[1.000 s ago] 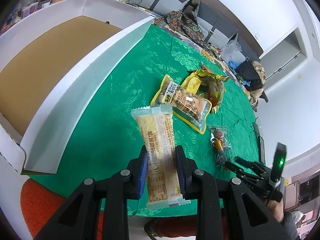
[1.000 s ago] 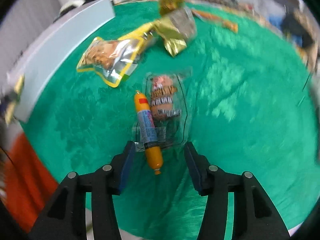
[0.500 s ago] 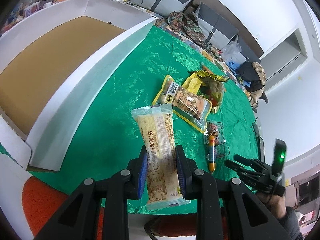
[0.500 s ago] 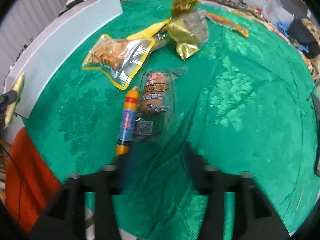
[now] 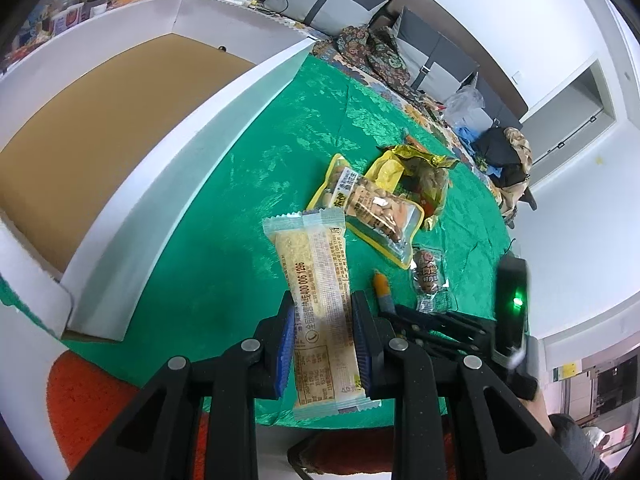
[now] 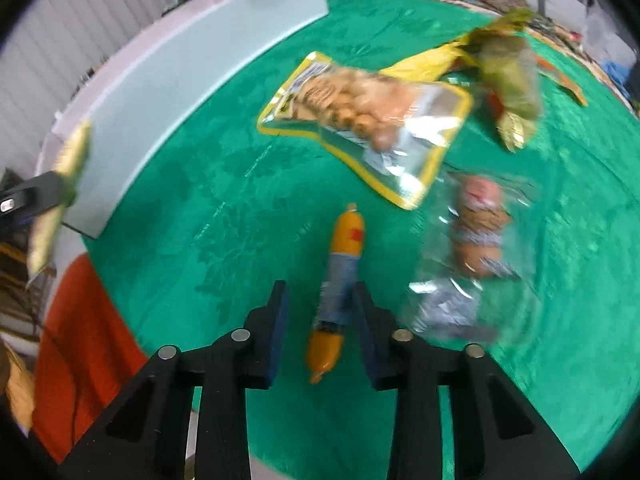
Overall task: Organize snacks
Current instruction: 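Carry both snacks over the cardboard box and open both tools to drop them, then withdraw both tools from the box back over the snack pile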
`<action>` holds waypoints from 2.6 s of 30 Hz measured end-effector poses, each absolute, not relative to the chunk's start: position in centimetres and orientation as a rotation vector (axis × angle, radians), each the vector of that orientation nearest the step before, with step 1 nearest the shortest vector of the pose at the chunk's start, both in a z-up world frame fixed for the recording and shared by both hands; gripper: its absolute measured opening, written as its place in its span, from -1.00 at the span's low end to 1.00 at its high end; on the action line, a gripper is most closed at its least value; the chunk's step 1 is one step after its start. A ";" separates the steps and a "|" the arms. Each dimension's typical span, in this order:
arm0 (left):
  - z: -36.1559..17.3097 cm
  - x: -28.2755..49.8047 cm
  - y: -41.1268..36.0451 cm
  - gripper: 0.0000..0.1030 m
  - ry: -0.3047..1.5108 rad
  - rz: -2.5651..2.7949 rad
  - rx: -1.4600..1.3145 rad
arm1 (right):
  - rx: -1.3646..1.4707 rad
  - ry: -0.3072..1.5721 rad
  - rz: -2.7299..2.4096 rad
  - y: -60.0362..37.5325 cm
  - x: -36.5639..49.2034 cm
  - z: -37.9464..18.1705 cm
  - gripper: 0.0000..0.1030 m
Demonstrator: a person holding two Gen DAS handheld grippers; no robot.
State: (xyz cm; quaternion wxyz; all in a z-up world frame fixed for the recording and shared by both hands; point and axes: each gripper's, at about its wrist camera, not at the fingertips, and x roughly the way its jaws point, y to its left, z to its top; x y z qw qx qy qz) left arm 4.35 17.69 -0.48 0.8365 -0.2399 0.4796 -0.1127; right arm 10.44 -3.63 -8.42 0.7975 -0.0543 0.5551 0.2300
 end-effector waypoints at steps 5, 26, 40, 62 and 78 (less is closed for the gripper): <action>-0.4 4.3 18.5 -0.50 1.013 -0.241 -0.526 | -0.029 1.227 0.476 -4.5 10.9 -8.3 -0.69; 3.5 9.6 35.8 0.76 0.975 0.220 -0.384 | 0.361 0.932 0.751 9.8 17.2 9.0 0.22; 2.9 10.8 26.1 0.76 0.842 0.122 -0.132 | -0.031 0.827 0.065 -13.6 11.2 -4.3 0.31; -0.4 9.9 16.5 0.76 0.970 0.095 0.047 | 0.130 0.908 -0.268 -30.4 13.5 -10.4 0.68; 3.4 3.0 6.8 0.93 0.759 -0.133 -0.023 | 0.134 0.912 -0.255 -30.4 13.5 -10.6 0.75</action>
